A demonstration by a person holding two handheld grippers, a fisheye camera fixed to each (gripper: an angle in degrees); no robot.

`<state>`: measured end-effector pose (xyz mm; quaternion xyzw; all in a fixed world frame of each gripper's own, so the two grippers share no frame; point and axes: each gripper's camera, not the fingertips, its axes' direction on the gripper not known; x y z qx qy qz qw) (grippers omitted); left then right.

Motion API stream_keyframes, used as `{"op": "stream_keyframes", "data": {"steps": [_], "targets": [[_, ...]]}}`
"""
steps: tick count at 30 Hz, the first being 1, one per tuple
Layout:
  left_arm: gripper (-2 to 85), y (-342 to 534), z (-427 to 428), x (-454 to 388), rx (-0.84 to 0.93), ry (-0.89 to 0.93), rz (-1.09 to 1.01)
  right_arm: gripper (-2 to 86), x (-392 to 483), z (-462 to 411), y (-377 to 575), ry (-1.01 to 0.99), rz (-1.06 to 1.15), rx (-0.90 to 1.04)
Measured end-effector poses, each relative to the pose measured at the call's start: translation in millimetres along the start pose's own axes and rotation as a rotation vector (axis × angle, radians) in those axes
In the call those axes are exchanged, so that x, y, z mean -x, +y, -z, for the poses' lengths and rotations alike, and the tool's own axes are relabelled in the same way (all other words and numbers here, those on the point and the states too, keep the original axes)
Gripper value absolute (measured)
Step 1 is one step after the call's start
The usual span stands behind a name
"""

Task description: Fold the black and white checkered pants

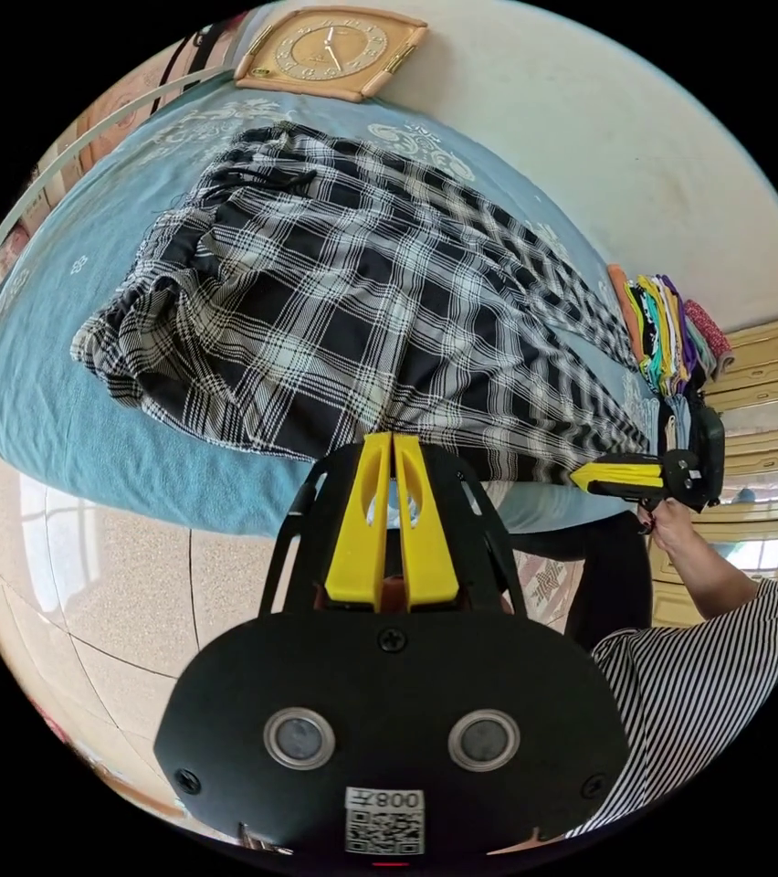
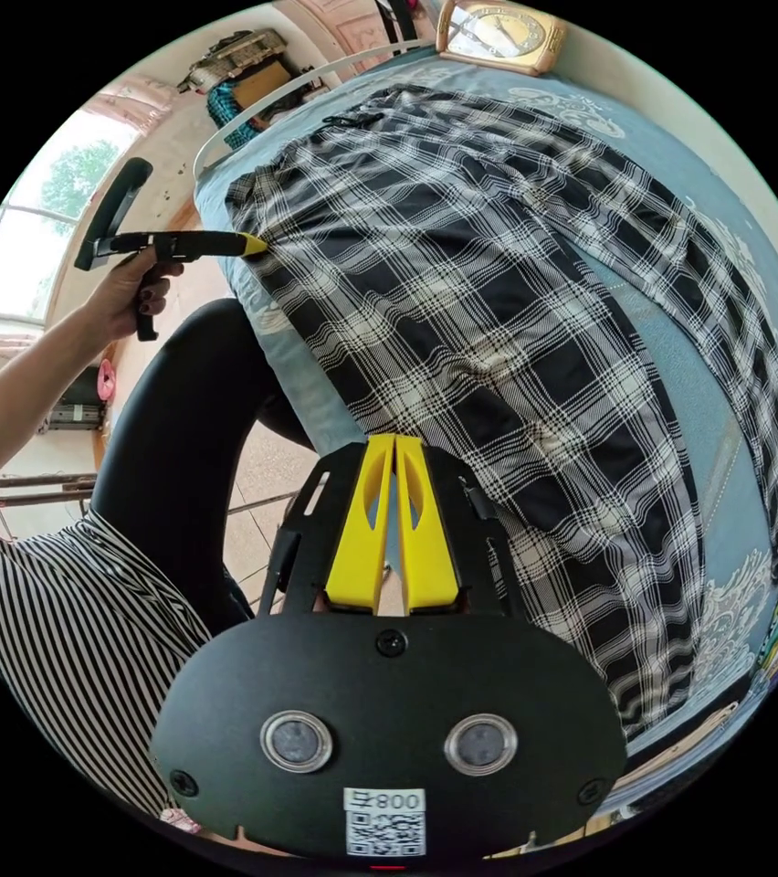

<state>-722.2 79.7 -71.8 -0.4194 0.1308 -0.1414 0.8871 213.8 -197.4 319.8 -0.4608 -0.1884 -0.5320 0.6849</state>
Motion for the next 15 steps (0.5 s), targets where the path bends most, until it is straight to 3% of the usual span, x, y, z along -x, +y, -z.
{"op": "stream_keyframes", "data": {"steps": [4, 8, 12, 15], "targets": [[0.3, 5, 32, 24, -0.104, 0.0, 0.027, 0.2, 2, 11, -9, -0.054, 0.002, 0.028], [0.4, -4, 63, 64, -0.192, -0.118, 0.107, 0.2, 5, 37, -24, -0.062, -0.013, -0.035], [0.3, -9, 67, 115, -0.124, -0.24, 0.251, 0.2, 15, 45, -45, -0.07, 0.002, -0.042], [0.5, -1, 77, 136, -0.155, -0.135, 0.294, 0.2, 21, 39, -53, -0.068, 0.005, -0.013]]}}
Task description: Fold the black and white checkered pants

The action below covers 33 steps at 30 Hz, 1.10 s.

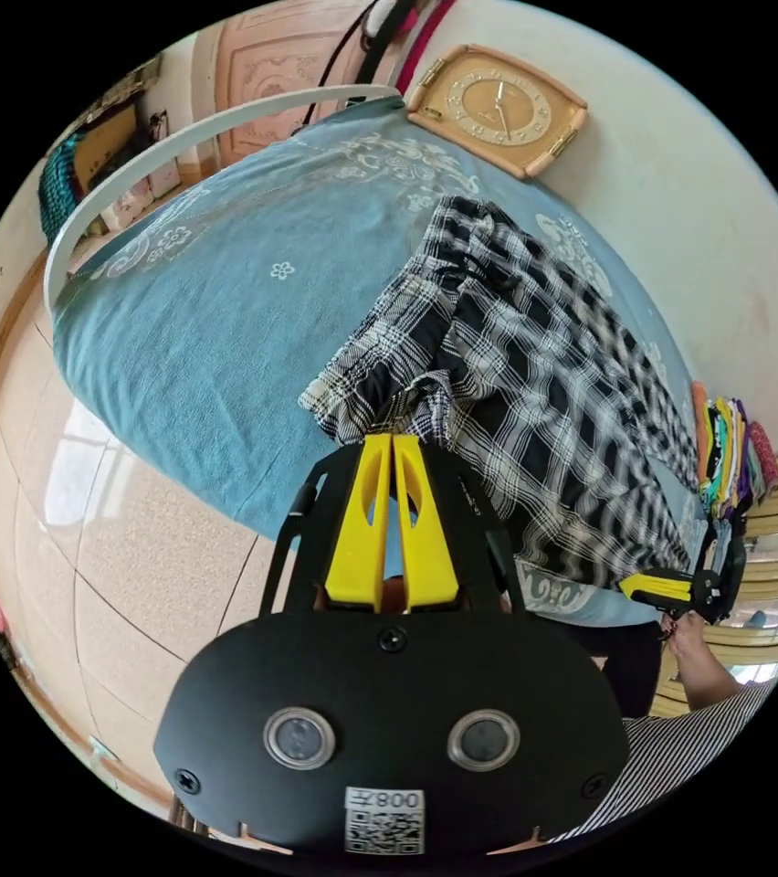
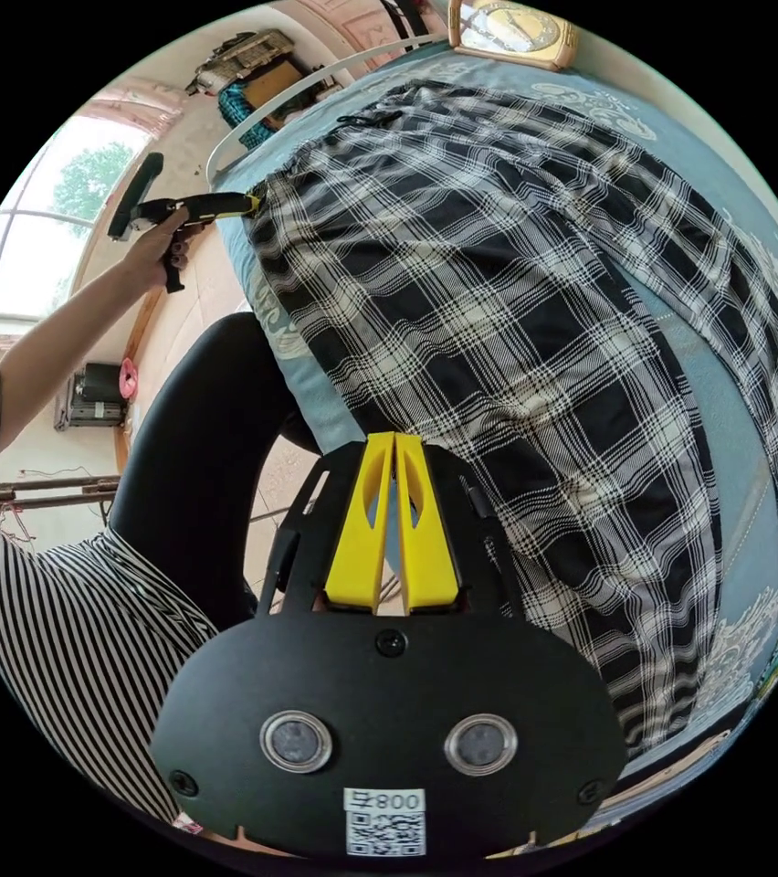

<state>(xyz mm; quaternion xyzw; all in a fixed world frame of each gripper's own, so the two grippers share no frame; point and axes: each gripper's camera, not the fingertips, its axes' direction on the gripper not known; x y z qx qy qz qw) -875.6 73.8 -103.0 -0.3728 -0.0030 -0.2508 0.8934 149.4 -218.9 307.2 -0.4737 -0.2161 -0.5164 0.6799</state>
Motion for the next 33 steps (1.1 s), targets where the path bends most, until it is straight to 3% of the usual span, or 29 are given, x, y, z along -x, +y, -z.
{"op": "stream_keyframes", "data": {"steps": [8, 16, 28, 33], "targets": [[4.3, -33, 44, -14, -0.23, 0.191, -0.189, 0.2, -12, 61, -21, -0.093, -0.024, -0.112], [7.5, -140, 25, -55, -0.13, 0.168, -0.347, 1.2, -55, 126, -95, -0.033, -0.034, -0.252], [7.5, -268, 14, -98, -0.025, -0.017, -0.427, 5.4, -63, 169, -180, 0.023, -0.003, -0.234], [7.7, -303, 9, -134, 0.041, -0.149, -0.566, 6.2, -61, 197, -210, 0.064, 0.004, -0.263]]}}
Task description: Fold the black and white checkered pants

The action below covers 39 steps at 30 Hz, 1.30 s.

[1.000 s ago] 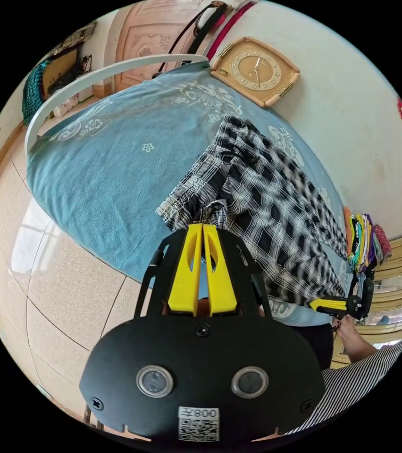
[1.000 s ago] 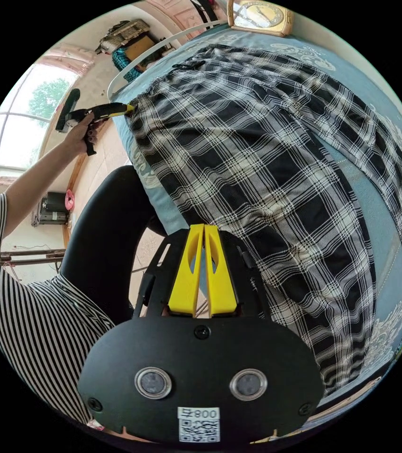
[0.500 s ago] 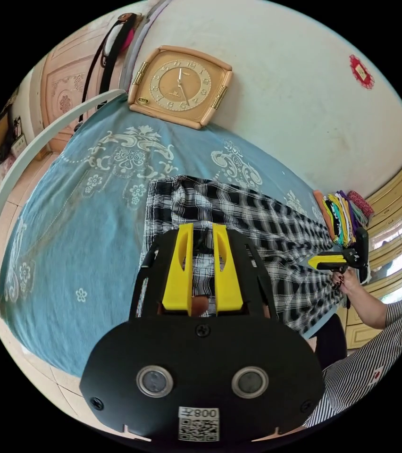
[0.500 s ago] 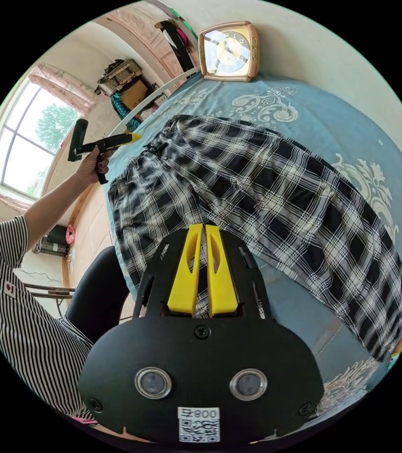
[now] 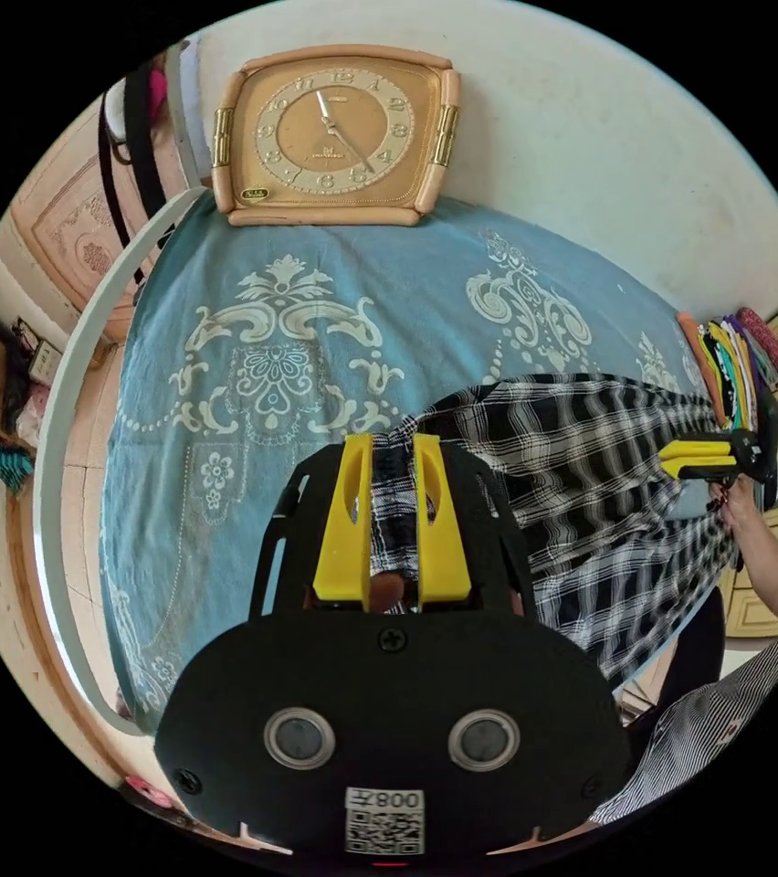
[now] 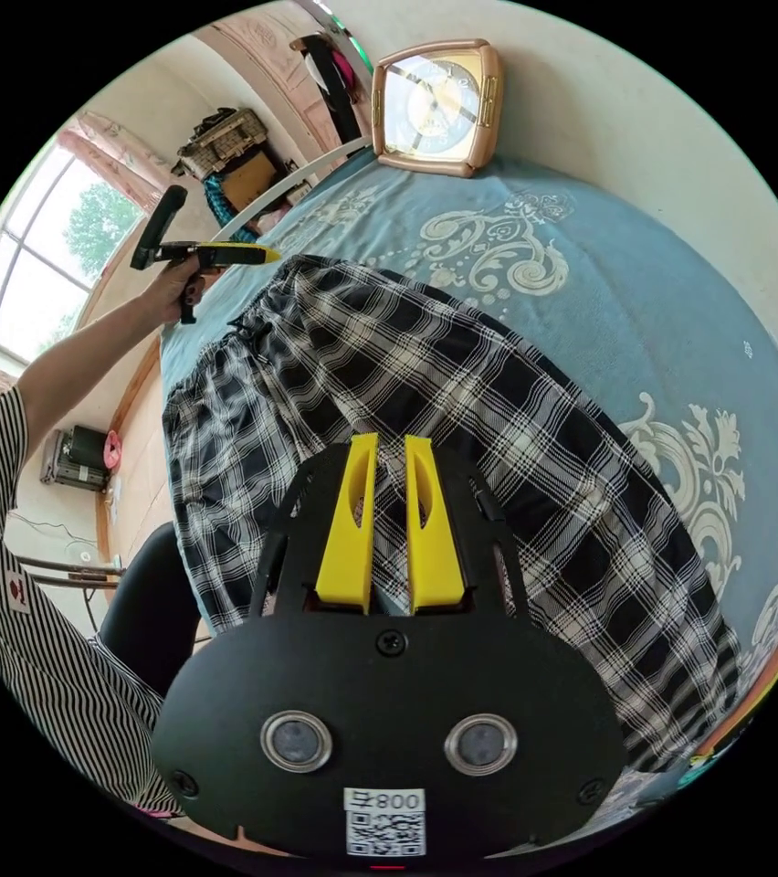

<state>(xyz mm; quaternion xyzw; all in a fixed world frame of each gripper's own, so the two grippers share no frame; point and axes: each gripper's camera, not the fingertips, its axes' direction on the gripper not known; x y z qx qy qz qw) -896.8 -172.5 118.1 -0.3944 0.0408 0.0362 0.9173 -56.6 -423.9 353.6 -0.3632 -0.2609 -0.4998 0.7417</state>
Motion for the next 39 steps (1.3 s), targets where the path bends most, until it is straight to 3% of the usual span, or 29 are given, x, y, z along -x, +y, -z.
{"op": "stream_keyframes", "data": {"steps": [11, 20, 39], "targets": [[8.5, -74, -16, -22, 0.149, -0.058, -0.178, 8.5, 17, 23, -107, 0.176, 0.103, 0.034], [8.2, -102, -8, -26, 0.133, -0.018, -0.194, 8.9, 38, 13, -165, 0.257, 0.162, 0.136], [3.6, -114, 20, -56, 0.149, -0.104, -0.176, 3.3, 79, 37, -183, 0.313, 0.162, 0.206]]}}
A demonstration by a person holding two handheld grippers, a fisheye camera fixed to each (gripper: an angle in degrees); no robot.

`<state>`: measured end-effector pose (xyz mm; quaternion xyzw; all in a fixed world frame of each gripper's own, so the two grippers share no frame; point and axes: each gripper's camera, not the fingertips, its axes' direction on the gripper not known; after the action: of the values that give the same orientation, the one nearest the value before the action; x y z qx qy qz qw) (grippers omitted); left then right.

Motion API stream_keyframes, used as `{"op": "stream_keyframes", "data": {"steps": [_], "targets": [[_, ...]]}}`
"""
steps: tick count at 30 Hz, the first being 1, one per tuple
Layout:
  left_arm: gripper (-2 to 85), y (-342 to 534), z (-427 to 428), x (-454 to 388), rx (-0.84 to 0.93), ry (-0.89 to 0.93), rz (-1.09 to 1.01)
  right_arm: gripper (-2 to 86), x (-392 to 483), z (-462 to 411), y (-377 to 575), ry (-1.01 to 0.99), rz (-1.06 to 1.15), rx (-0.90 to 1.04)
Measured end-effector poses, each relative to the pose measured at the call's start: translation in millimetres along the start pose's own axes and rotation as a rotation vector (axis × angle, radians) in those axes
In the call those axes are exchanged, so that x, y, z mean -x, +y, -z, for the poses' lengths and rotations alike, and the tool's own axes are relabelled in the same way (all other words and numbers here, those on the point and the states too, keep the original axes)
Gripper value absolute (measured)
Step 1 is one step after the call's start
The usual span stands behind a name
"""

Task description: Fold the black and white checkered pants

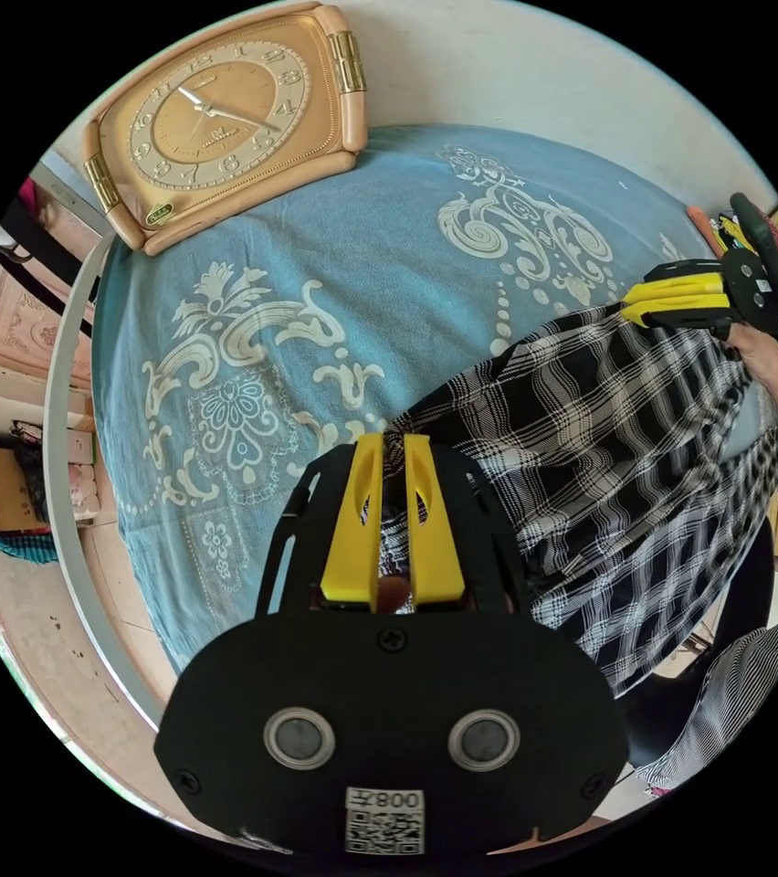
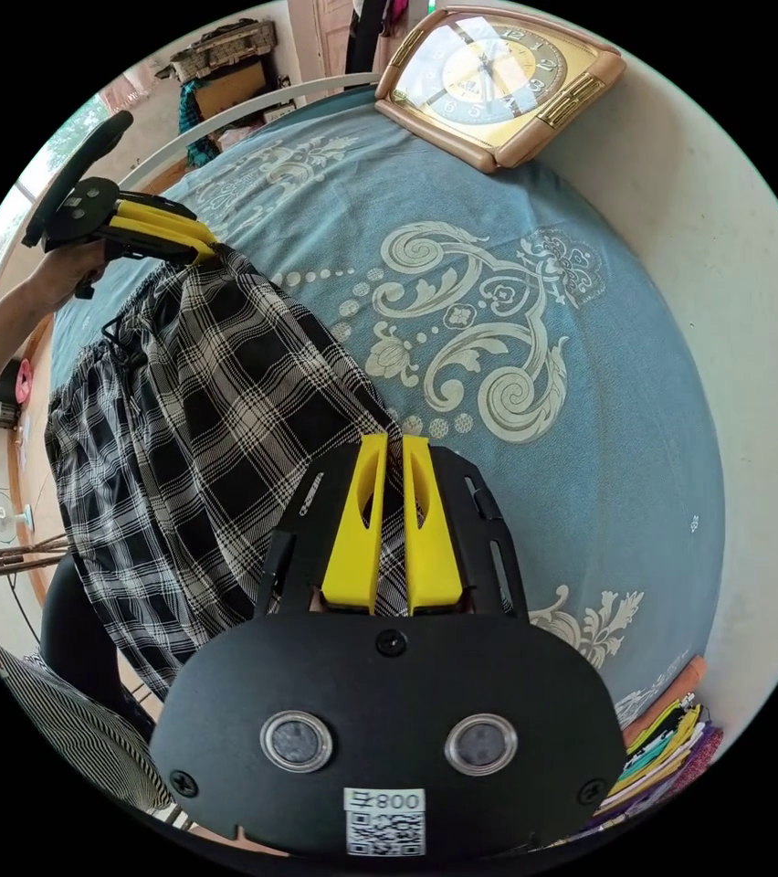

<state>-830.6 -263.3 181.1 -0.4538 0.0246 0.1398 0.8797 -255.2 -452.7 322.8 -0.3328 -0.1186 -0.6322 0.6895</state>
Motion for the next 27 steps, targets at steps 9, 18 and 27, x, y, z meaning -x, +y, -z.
{"op": "stream_keyframes", "data": {"steps": [9, 18, 27], "targets": [[2.4, 25, 27, -5, -0.031, -0.045, 0.059, 0.9, 1, 16, 19, -0.076, -0.103, -0.011], [1.9, 71, 60, -16, -0.105, -0.051, 0.056, 0.6, 19, 61, 50, -0.038, -0.105, -0.074], [1.6, 143, 99, -29, -0.196, 0.001, 0.015, 0.6, 58, 109, 112, -0.061, -0.109, -0.161]]}}
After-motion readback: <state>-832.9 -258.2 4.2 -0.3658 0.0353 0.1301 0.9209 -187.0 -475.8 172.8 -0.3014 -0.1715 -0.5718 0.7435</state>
